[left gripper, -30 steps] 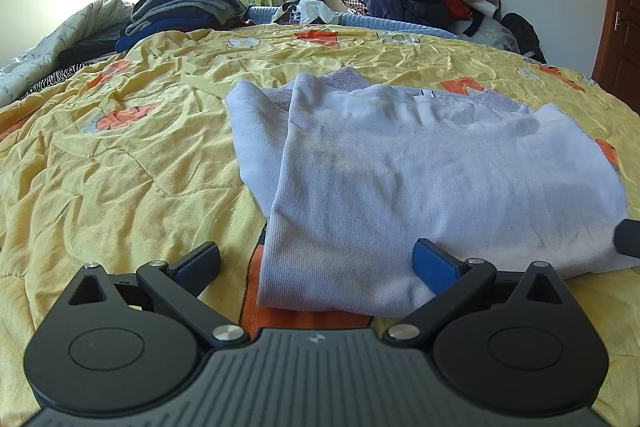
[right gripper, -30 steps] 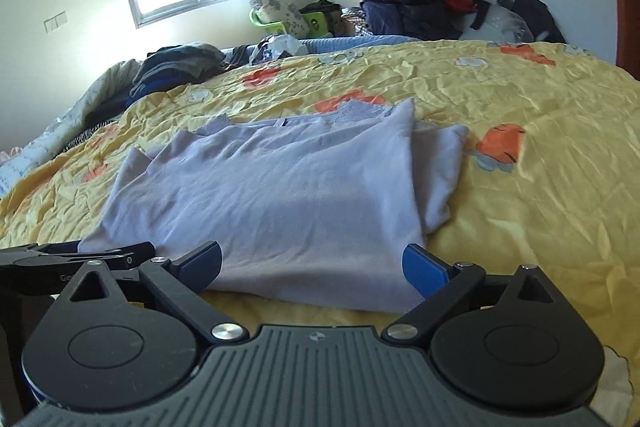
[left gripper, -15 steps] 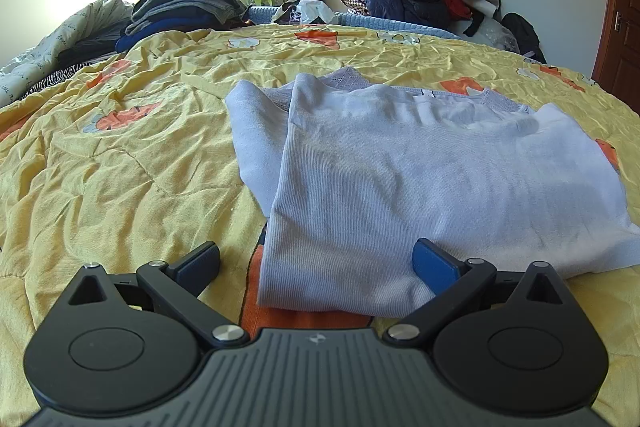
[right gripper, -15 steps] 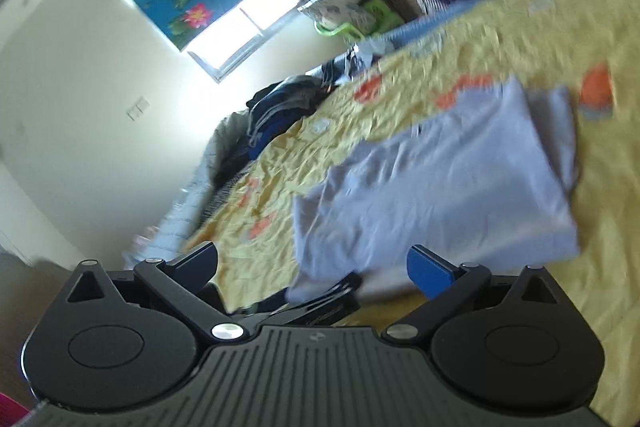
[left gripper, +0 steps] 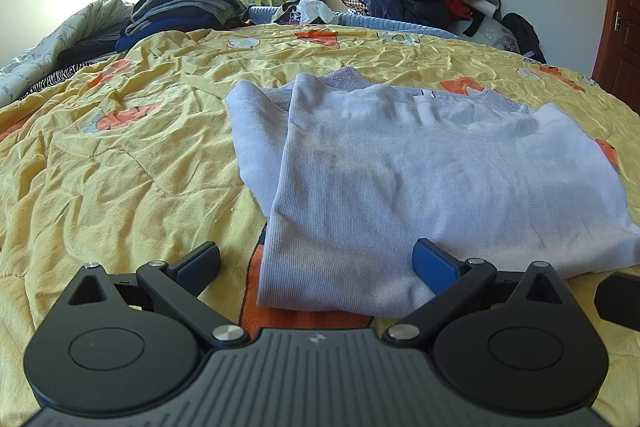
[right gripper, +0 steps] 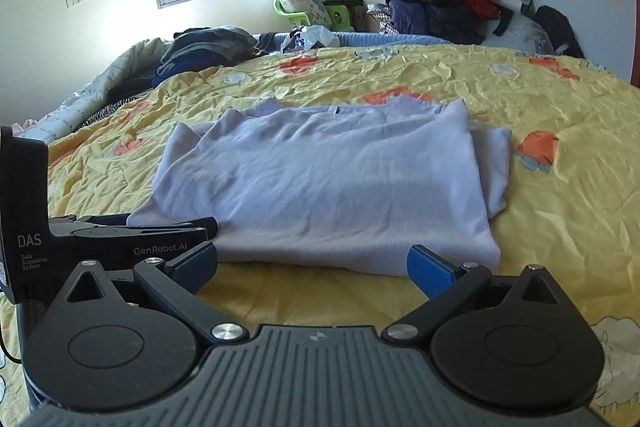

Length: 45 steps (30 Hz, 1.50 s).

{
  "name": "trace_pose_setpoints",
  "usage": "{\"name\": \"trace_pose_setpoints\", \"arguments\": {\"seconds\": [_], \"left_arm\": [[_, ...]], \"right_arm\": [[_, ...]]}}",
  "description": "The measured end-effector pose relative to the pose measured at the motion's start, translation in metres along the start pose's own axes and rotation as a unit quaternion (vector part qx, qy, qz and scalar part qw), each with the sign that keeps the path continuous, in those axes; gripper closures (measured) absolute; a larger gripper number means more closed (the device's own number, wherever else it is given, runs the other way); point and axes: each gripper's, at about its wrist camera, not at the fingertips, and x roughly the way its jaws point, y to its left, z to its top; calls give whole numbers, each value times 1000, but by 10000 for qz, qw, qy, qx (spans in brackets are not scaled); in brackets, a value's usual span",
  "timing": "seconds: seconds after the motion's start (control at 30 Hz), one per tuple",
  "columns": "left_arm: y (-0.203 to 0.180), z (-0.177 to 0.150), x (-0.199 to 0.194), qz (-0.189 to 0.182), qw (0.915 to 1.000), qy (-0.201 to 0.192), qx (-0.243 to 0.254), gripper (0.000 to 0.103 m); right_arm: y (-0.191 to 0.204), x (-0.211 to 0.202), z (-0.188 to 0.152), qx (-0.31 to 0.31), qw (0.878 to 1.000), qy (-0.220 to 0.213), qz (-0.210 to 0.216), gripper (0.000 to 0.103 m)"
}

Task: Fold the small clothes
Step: 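Move the open left gripper toward the white garment beside the folded top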

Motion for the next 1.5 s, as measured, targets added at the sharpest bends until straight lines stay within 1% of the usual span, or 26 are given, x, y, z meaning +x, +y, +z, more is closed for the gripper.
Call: {"name": "trace_pose_setpoints", "arguments": {"seconds": [0.23,0.33,0.6,0.83,0.93,1.03,1.13,1.2,1.3,1.33,1.4,1.5], "left_arm": [[0,0,0,0,10000,0,0,0],[0,0,0,0,10000,0,0,0],[0,0,0,-1,10000,0,0,0],[0,0,0,1,10000,0,1,0],[0,0,0,6,10000,0,7,0],[1,0,0,5,10000,1,-17,0],[2,4,-3,-97,9999,128,30,0],[13,4,-13,-120,9996,62,-256,0],[34,8,-31,-85,9985,-187,-513,0],[40,12,-33,-27,9984,-185,-538,0],[53,21,-34,58,9984,-38,-557,0],[68,31,-28,5,9979,122,-634,0]], "right_arm": [[-3,0,-2,109,9999,77,70,1],[-3,-2,-1,69,10000,26,66,1],[-8,2,-3,55,10000,-37,-72,1],[4,3,-4,-234,9996,-135,-100,1],[5,0,-3,-320,9991,-203,-200,1],[0,-1,-2,-247,9990,-241,-290,1],[-2,1,-3,-210,9991,-198,-319,1],[2,1,-4,-353,9986,-218,-313,1],[18,2,-5,-842,9957,-273,-279,1],[24,4,-6,-992,9944,-276,-221,1],[38,8,-6,-1256,9916,-282,-117,1],[60,14,-6,-1702,9848,-329,-62,1]]}}
